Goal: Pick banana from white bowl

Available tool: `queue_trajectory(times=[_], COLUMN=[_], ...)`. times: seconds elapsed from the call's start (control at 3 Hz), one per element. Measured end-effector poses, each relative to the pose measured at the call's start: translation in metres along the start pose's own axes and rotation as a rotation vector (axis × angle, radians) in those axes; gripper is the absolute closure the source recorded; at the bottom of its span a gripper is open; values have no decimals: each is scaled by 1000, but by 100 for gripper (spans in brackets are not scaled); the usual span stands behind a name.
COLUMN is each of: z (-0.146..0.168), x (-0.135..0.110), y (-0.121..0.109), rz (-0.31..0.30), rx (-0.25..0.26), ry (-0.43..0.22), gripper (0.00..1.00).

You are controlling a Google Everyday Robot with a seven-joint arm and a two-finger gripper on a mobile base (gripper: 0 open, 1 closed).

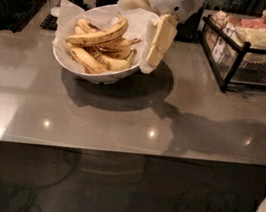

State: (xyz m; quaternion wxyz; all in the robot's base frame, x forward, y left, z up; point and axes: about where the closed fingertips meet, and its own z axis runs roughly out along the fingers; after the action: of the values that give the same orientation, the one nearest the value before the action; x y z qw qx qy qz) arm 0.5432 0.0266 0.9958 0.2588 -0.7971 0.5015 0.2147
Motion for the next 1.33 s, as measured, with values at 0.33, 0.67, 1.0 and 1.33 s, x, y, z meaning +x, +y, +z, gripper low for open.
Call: queue_trajectory(times=[0.33,0.67,1.0,1.33], z=[-6,5,21,36], x=[11,36,30,12], y=[12,2,-45,-94], rz=[67,120,77,20], rx=[40,7,-7,22], ry=[5,39,42,37], gripper=[0,0,0,0])
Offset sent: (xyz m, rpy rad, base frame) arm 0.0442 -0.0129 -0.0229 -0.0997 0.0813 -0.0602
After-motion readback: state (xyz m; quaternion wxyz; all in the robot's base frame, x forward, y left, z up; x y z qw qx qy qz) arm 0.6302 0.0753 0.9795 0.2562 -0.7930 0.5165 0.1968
